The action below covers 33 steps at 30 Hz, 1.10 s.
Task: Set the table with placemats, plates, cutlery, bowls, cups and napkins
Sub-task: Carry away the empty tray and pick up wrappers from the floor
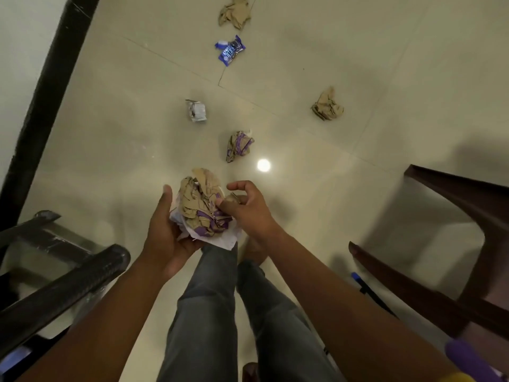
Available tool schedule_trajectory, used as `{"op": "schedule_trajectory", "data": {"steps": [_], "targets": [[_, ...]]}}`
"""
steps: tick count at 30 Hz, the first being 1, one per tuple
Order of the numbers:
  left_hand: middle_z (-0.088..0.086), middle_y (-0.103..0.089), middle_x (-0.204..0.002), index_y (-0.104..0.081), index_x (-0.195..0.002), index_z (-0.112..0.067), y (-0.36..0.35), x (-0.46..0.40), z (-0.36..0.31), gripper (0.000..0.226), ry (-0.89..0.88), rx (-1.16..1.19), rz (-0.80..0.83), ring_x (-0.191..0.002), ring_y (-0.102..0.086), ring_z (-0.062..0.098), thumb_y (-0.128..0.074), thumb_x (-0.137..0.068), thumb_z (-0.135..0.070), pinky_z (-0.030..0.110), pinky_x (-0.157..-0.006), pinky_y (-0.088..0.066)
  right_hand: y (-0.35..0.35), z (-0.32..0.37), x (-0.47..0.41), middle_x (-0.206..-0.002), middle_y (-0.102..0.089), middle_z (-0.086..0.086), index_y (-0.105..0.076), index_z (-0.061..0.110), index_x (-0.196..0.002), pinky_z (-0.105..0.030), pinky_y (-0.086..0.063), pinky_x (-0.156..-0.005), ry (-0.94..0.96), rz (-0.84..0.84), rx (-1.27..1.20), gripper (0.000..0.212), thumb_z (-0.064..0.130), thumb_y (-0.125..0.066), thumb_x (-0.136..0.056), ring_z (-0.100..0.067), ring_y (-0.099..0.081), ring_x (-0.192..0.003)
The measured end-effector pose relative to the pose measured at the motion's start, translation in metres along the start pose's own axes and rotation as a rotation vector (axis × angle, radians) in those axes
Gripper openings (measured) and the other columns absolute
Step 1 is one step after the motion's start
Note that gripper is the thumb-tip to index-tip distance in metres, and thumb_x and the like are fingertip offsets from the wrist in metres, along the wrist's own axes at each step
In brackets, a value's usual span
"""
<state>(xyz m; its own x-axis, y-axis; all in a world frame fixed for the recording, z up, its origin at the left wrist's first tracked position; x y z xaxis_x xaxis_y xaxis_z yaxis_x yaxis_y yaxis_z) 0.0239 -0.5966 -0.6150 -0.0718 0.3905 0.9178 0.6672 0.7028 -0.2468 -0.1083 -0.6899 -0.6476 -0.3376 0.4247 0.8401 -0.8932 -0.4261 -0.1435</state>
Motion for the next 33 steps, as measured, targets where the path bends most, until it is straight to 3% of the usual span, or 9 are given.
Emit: {"op": "schedule_trajectory", "data": {"steps": [3, 6, 9, 13, 19, 23, 27, 29, 33], "targets": [[0.014, -0.071, -0.132, -0.062, -0.14, -0.02, -0.002, -0.01, -0.013, 0.069, -0.022, -0.166, 0.07, -0.121, -0.068, 0.038, -0.059, -0.09, -0.068, 0.054, -0.097, -0.059, -0.003, 0.012, -0.009, -0.109, -0.067, -0.011, -0.053, 0.022, -0.124, -0.044, -0.063, -0.085, 0.071, -0.024, 0.139, 0.046, 0.017, -0.082, -0.087, -0.027, -0.072, -0.102], [0.017, -0.073, -0.125, -0.067, -0.133, -0.018, 0.005, -0.028, -0.025, 0.069, -0.049, -0.243, 0.036, -0.116, -0.07, 0.042, -0.09, -0.074, -0.044, 0.065, -0.098, -0.054, -0.009, 0.027, -0.02, -0.115, -0.063, -0.006, -0.053, 0.019, -0.128, -0.039, -0.061, -0.088, 0.104, -0.015, 0.235, 0.051, 0.018, -0.083, -0.087, -0.023, -0.066, -0.107], [0.018, -0.075, -0.118, -0.069, -0.129, -0.013, 0.011, -0.042, -0.043, 0.058, -0.081, -0.227, -0.019, -0.107, -0.074, 0.041, -0.089, -0.075, -0.019, 0.066, -0.096, -0.055, -0.015, 0.042, -0.035, -0.124, -0.062, -0.007, -0.055, 0.015, -0.132, -0.032, -0.06, -0.086, 0.068, 0.011, 0.232, 0.054, 0.018, -0.083, -0.086, -0.02, -0.064, -0.111], [0.019, -0.074, -0.121, -0.065, -0.132, -0.01, 0.018, -0.056, -0.074, 0.078, -0.074, -0.246, 0.005, -0.108, -0.073, 0.042, -0.092, -0.063, -0.032, 0.065, -0.098, -0.054, -0.023, 0.066, -0.058, -0.111, -0.072, -0.009, -0.061, 0.015, -0.127, -0.024, -0.056, -0.067, -0.044, 0.036, 0.148, 0.038, 0.022, -0.076, -0.093, -0.016, -0.07, -0.092], [0.012, -0.074, -0.122, -0.061, -0.135, -0.019, 0.044, -0.082, -0.108, 0.082, -0.064, -0.256, -0.042, -0.109, -0.074, 0.036, -0.092, -0.061, -0.033, 0.062, -0.099, -0.055, -0.005, 0.089, -0.117, -0.099, -0.074, -0.007, -0.068, 0.013, -0.112, -0.032, -0.056, -0.067, -0.105, -0.109, 0.282, 0.023, 0.026, -0.073, -0.095, -0.018, -0.069, -0.08], [0.013, -0.073, -0.125, -0.06, -0.137, -0.018, 0.068, -0.105, -0.107, 0.086, -0.038, -0.265, -0.102, -0.111, -0.072, 0.038, -0.09, -0.059, -0.036, 0.062, -0.099, -0.055, 0.015, 0.077, -0.167, -0.102, -0.072, 0.0, -0.068, 0.026, -0.1, -0.036, -0.057, -0.077, -0.076, -0.138, 0.64, 0.013, 0.03, -0.073, -0.089, -0.021, -0.07, -0.091], [0.013, -0.072, -0.124, -0.06, -0.136, -0.019, 0.086, -0.127, -0.089, 0.093, -0.043, -0.238, -0.185, -0.111, -0.072, 0.038, -0.1, -0.055, -0.04, 0.061, -0.097, -0.057, 0.026, 0.063, -0.215, -0.121, -0.065, -0.005, -0.063, 0.022, -0.127, -0.032, -0.049, -0.088, 0.029, -0.042, 1.182, 0.036, 0.025, -0.067, -0.091, -0.027, -0.062, -0.111], [0.009, -0.075, -0.12, -0.063, -0.135, -0.021, 0.094, -0.135, -0.079, 0.081, -0.065, -0.188, -0.212, -0.107, -0.074, 0.034, -0.089, -0.06, -0.038, 0.056, -0.094, -0.06, 0.025, 0.054, -0.242, -0.132, -0.057, -0.012, -0.054, 0.021, -0.14, -0.04, -0.049, -0.095, 0.088, 0.011, 1.429, 0.051, 0.024, -0.066, -0.09, -0.033, -0.055, -0.119], [0.007, -0.076, -0.119, -0.064, -0.134, -0.019, 0.102, -0.158, -0.053, 0.068, -0.075, -0.061, -0.221, -0.106, -0.075, 0.03, -0.091, -0.072, -0.024, 0.045, -0.086, -0.064, 0.02, 0.038, -0.303, -0.14, -0.046, -0.014, -0.047, 0.023, -0.145, -0.046, -0.047, -0.094, 0.238, 0.024, 1.763, 0.062, 0.021, -0.066, -0.086, -0.037, -0.047, -0.125]]}}
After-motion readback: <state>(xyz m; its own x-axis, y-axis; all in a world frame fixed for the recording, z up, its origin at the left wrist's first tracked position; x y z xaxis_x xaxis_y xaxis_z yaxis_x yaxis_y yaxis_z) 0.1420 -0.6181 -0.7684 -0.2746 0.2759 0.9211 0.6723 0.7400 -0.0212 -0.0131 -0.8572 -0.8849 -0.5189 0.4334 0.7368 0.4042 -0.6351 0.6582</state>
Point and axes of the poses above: each hand's wrist, its own x-axis away from the middle knuckle, its own y-axis out of the back of the hand, z = x × y, the point moved 7 cm from there along -x, towards the middle knuckle
